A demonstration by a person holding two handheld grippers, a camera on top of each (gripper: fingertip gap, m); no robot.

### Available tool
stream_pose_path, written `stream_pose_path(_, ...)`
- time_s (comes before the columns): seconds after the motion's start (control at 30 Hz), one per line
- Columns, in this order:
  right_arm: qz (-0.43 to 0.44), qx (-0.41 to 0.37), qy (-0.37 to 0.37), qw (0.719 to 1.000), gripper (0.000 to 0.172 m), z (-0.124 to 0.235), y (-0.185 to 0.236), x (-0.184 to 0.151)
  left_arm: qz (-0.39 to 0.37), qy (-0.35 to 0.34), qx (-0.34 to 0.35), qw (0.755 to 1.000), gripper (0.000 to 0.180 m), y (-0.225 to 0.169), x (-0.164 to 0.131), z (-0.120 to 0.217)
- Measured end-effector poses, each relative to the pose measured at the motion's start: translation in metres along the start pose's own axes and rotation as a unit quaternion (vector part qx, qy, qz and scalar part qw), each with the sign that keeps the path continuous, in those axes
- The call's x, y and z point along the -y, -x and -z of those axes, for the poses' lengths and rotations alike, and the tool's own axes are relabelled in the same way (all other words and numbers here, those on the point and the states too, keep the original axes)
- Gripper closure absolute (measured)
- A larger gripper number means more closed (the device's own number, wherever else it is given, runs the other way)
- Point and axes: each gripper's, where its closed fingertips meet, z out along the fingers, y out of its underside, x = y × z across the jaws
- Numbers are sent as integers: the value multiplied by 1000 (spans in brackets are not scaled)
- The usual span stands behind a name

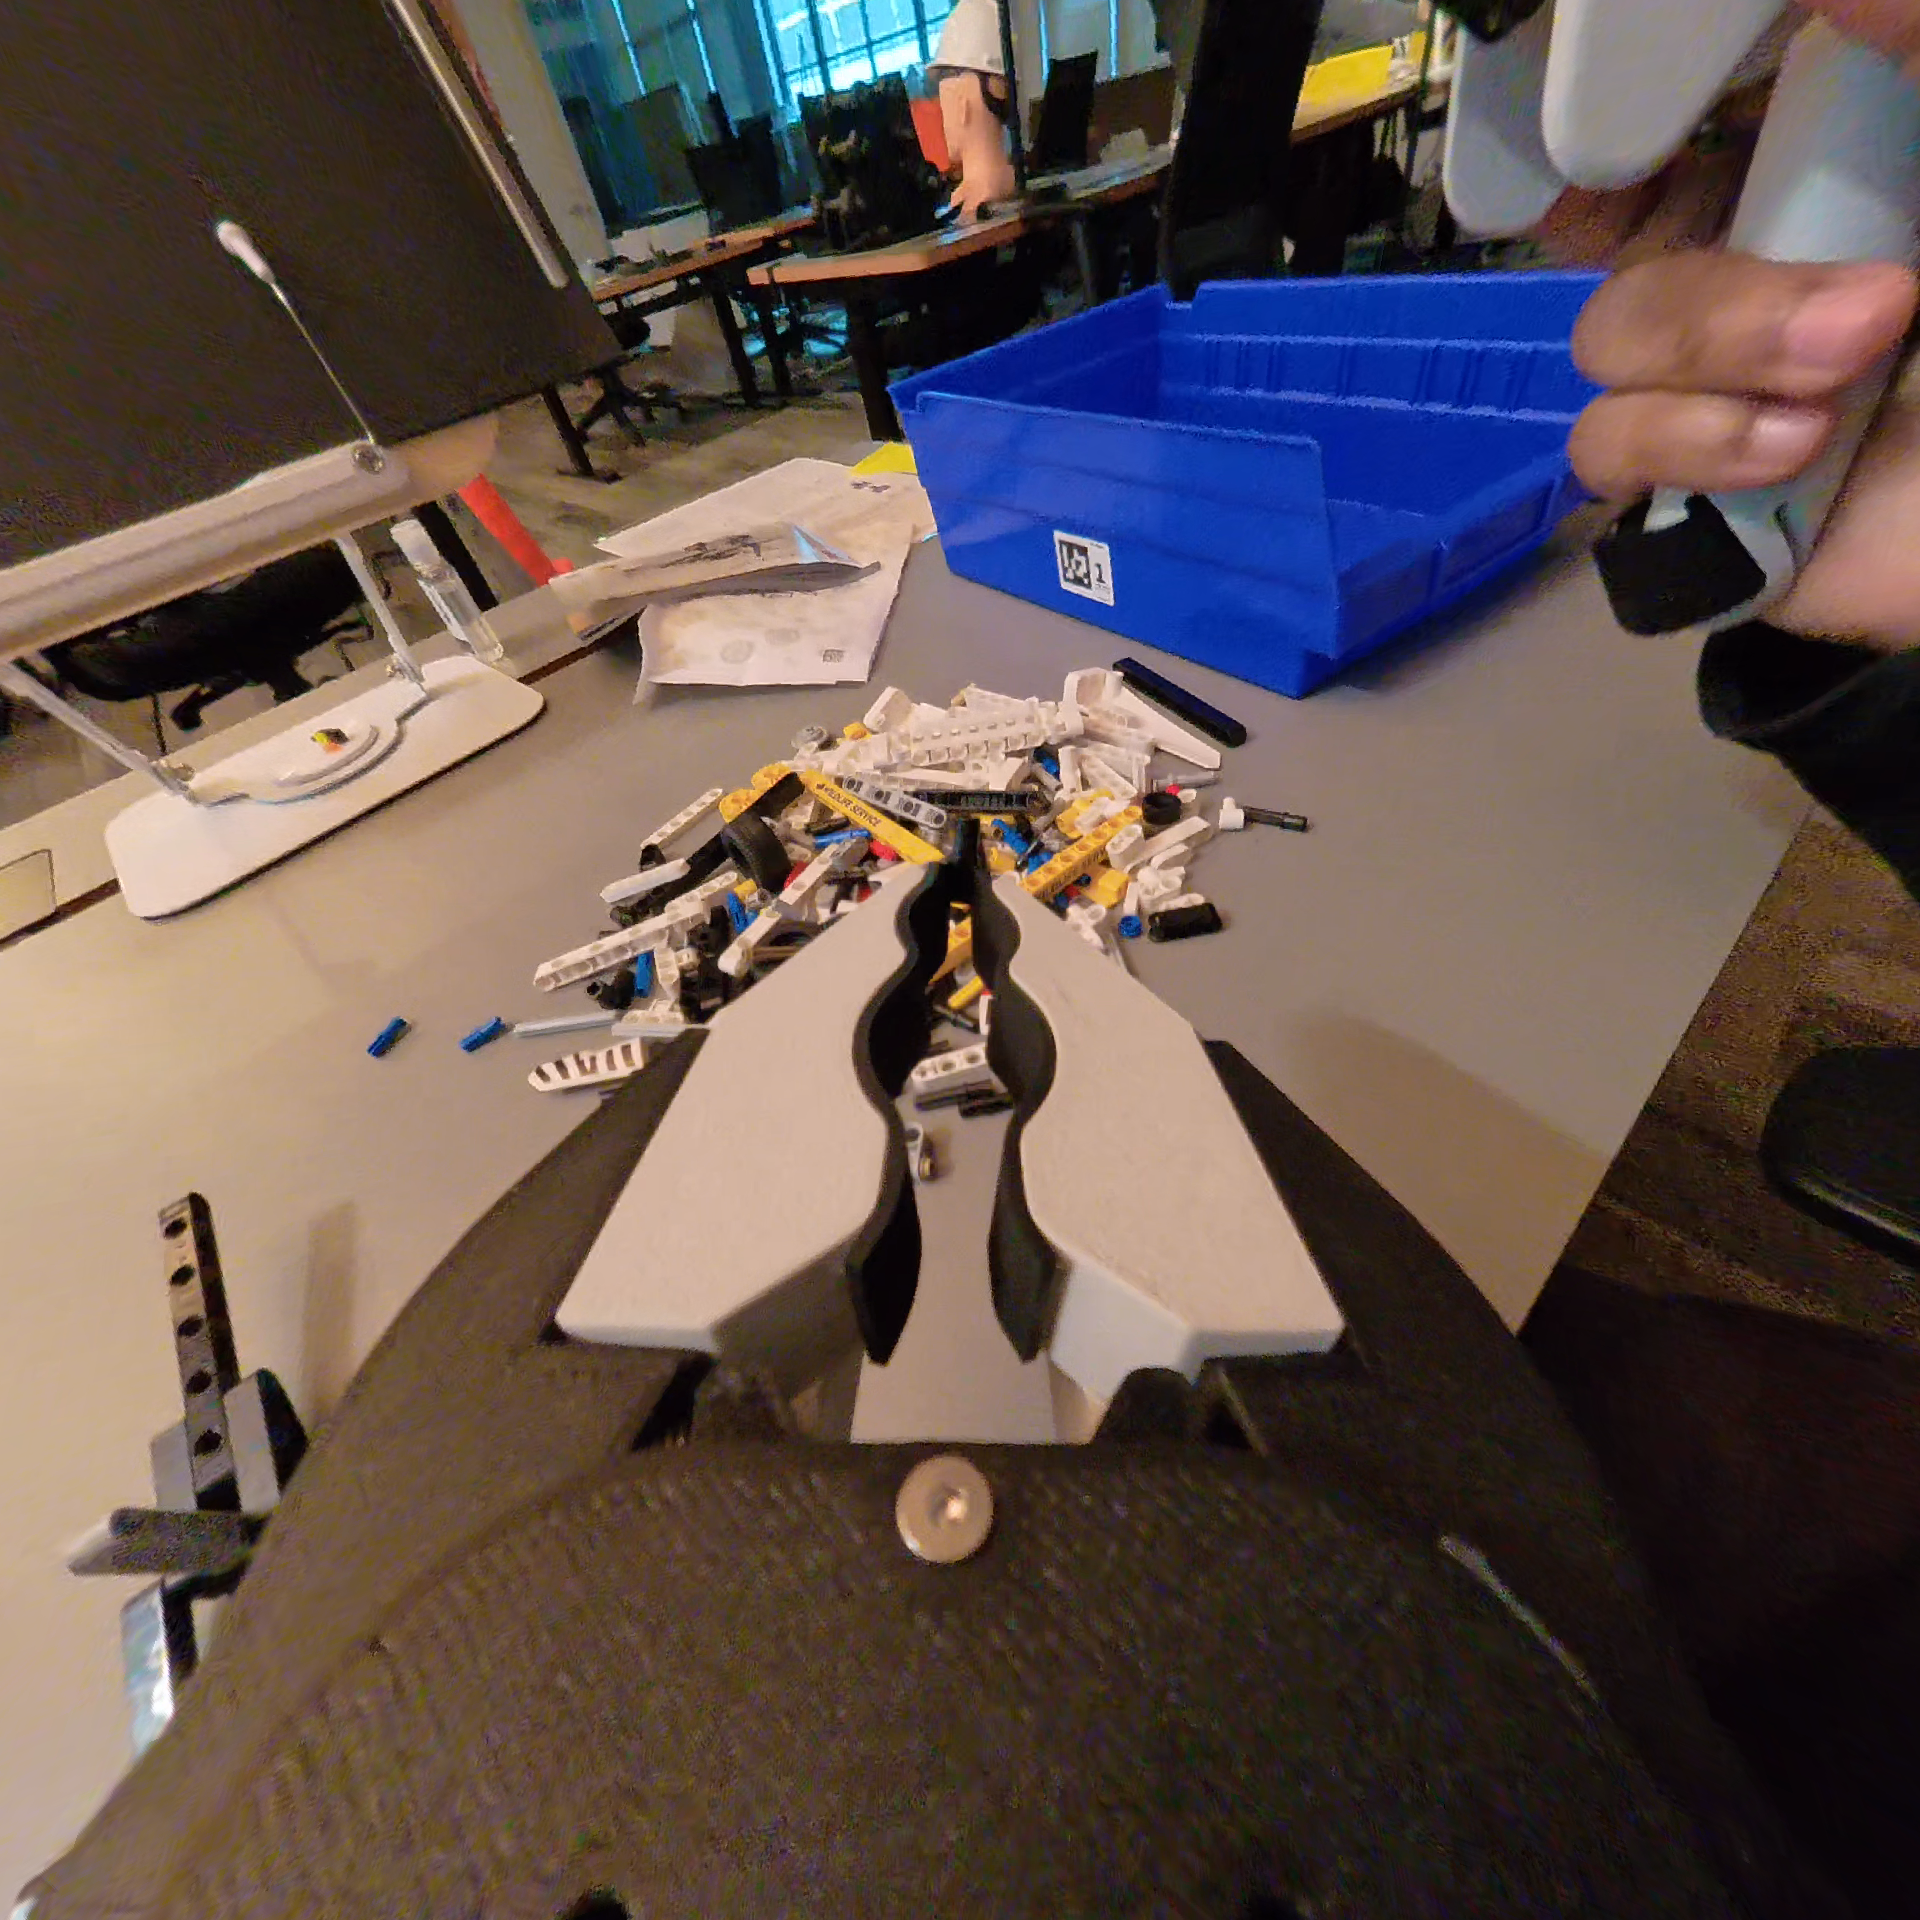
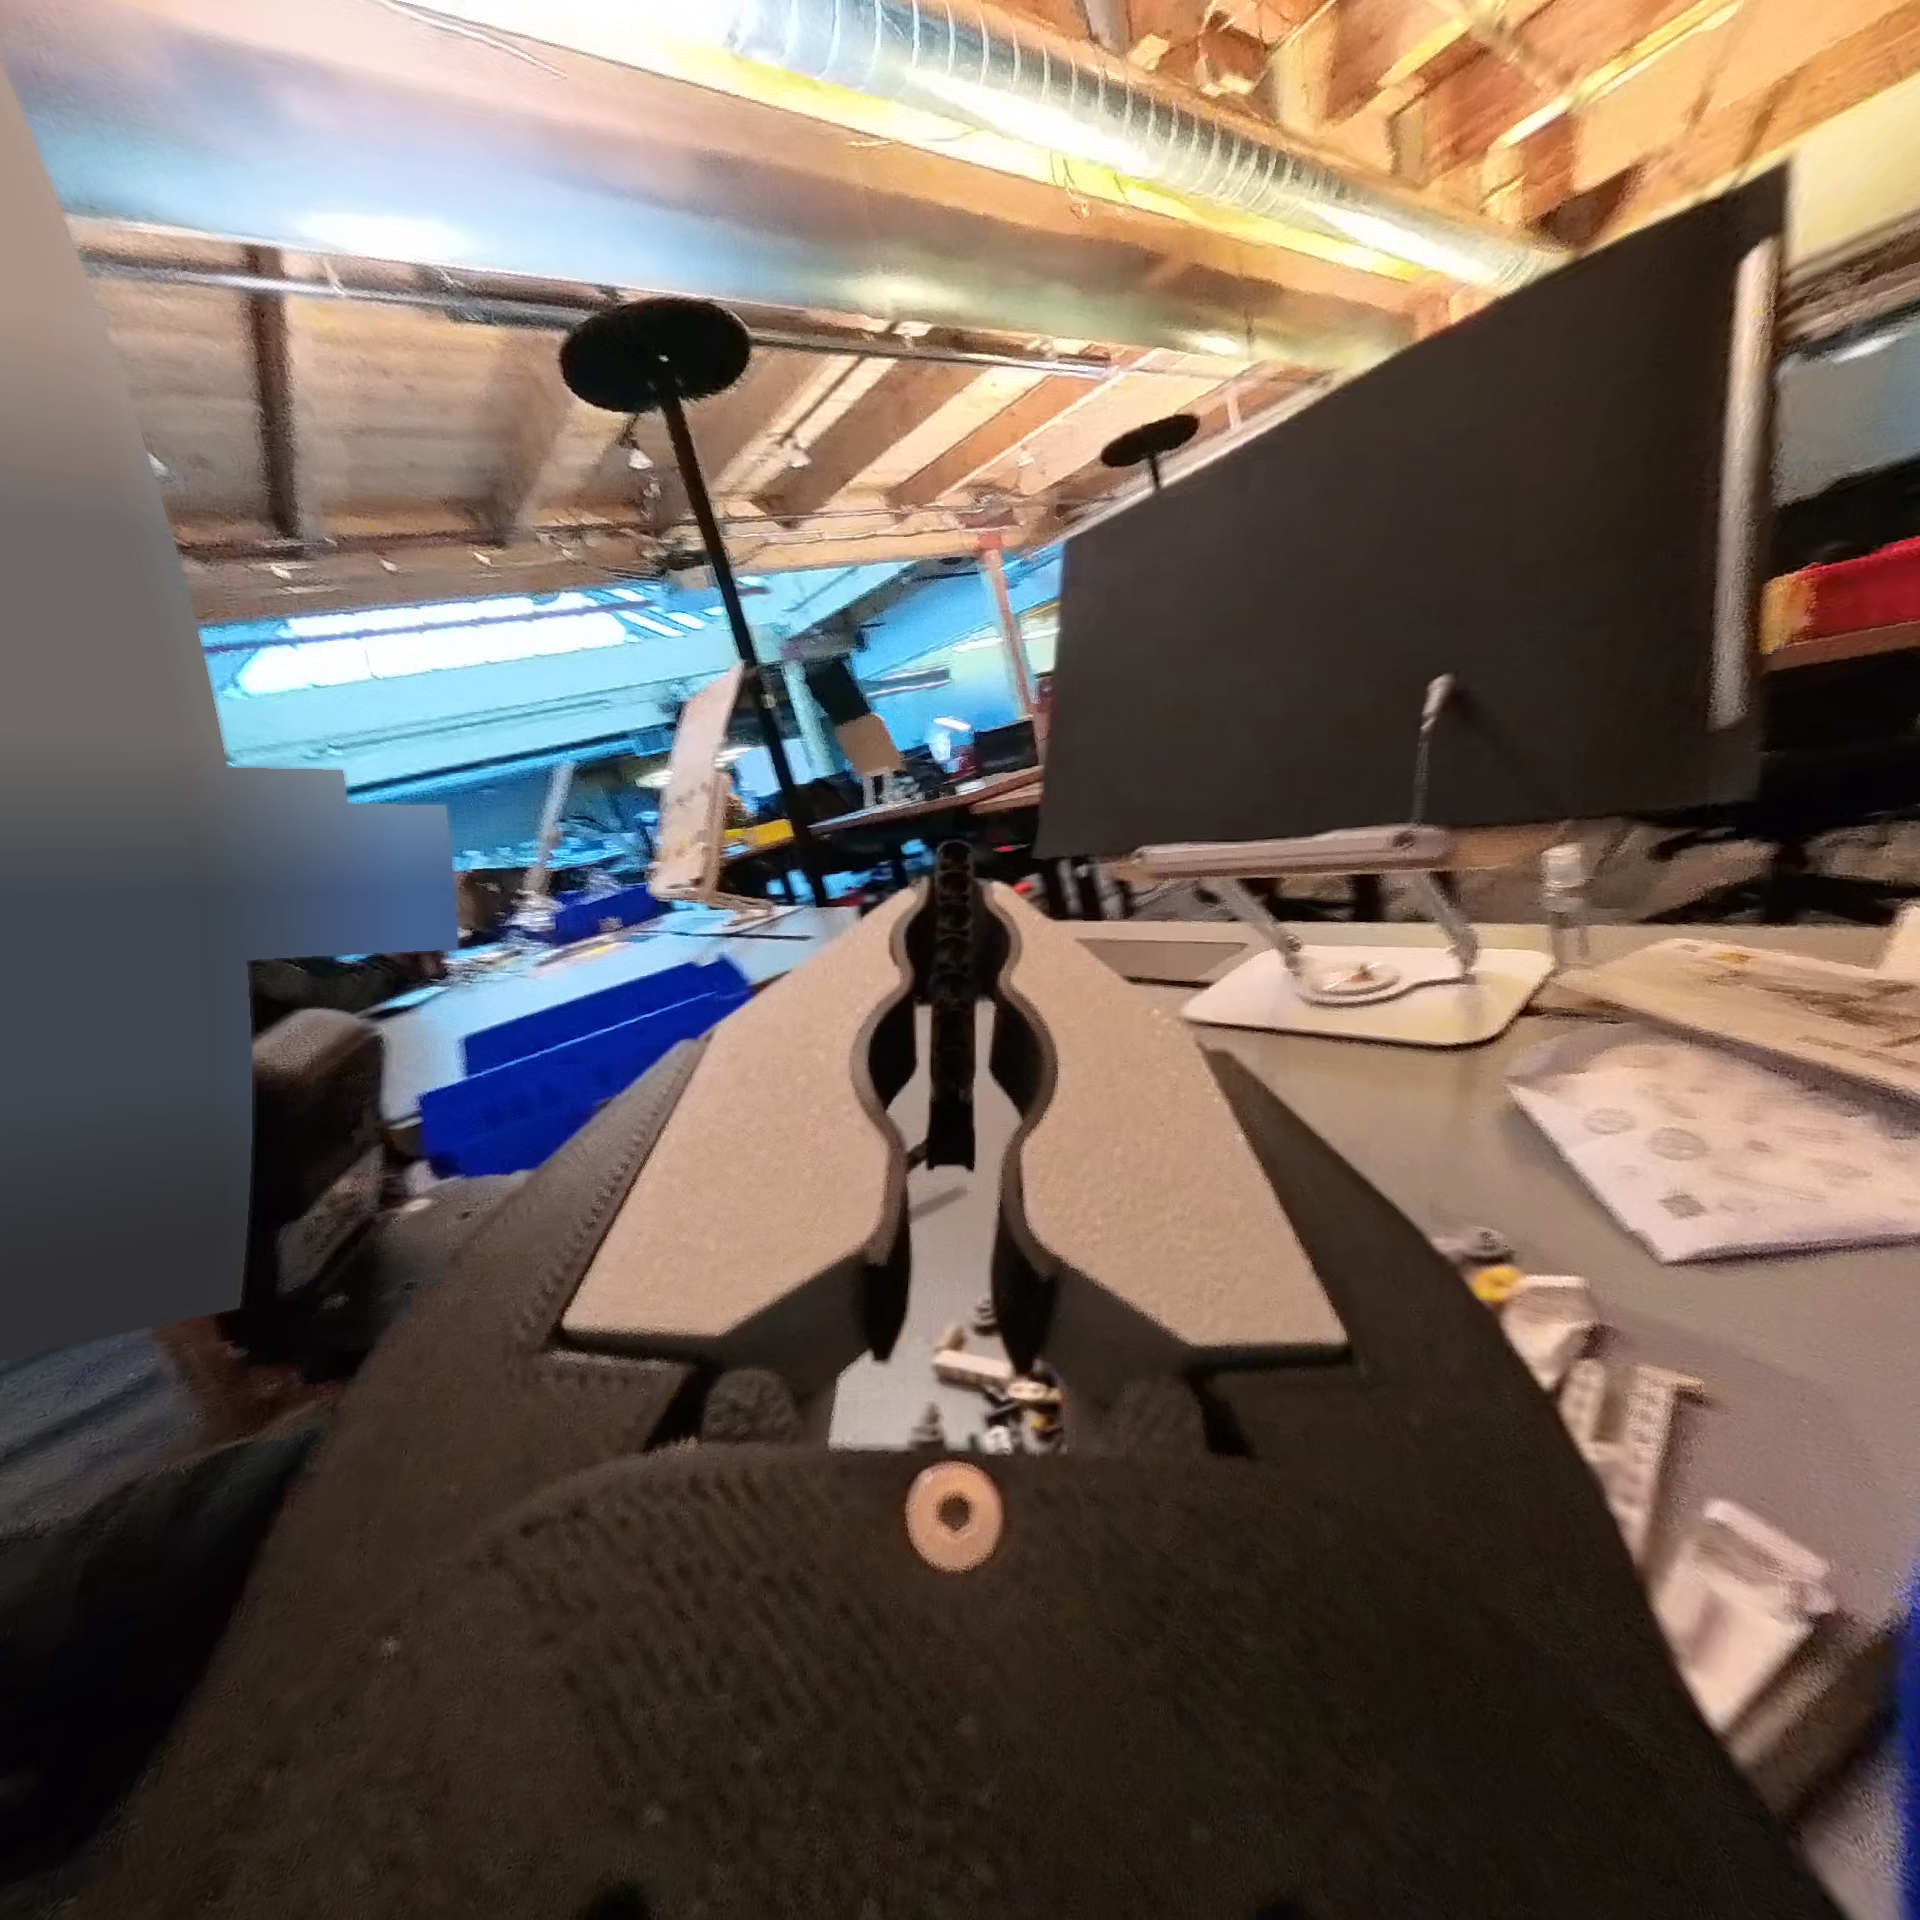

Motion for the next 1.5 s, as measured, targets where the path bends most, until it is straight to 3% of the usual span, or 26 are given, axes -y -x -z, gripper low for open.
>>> stream_pose_path(0.17, -107, 18, 87, 990, 168, -8, -22, -46, -37, 70, 20, 997, 178, 8, -12, -23)
stream_pose_path(0.37, -165, 0, 107, 980, 168, -13, -41, -73, -29, 198, 6, 980, 177, 22, -36, -72)
stream_pose_path(0.43, -182, 8, 114, 977, 168, -14, -39, -78, -10, 205, 7, 979, 158, 25, -40, -80)
stream_pose_path(0.57, -225, 48, 137, 963, 168, -17, -31, -89, 56, 150, -30, 987, 143, 11, -25, -73)
stream_pose_path(0.63, -255, 81, 135, 954, 168, -19, -22, -91, 114, 98, -95, 984, 141, -10, -7, -62)
stream_pose_path(0.73, -299, 131, 110, 939, 168, -23, -8, -86, 242, 20, -221, 944, 141, -41, 22, -41)
stream_pose_path(0.97, -326, 191, 93, 921, 167, -34, 24, -86, 400, -88, -327, 852, 156, -31, 59, -18)
stream_pose_path(1.07, -336, 208, 93, 914, 167, -37, 34, -88, 427, -94, -348, 829, 175, -31, 61, -14)
stream_pose_path(1.13, -341, 209, 91, 912, 166, -38, 36, -89, 431, -106, -344, 828, 176, -28, 62, -12)
stream_pose_path(1.23, -351, 208, 76, 910, 147, -38, 32, -85, 438, -125, -333, 826, 176, -18, 66, -9)
stream_pose_path(1.33, -338, 201, 93, 915, 144, -36, 29, -90, 446, -146, -320, 823, 176, -5, 71, -4)
stream_pose_path(1.5, -333, 227, 105, 909, 162, -33, 38, -90, 439, -140, -325, 826, 176, -6, 71, -2)
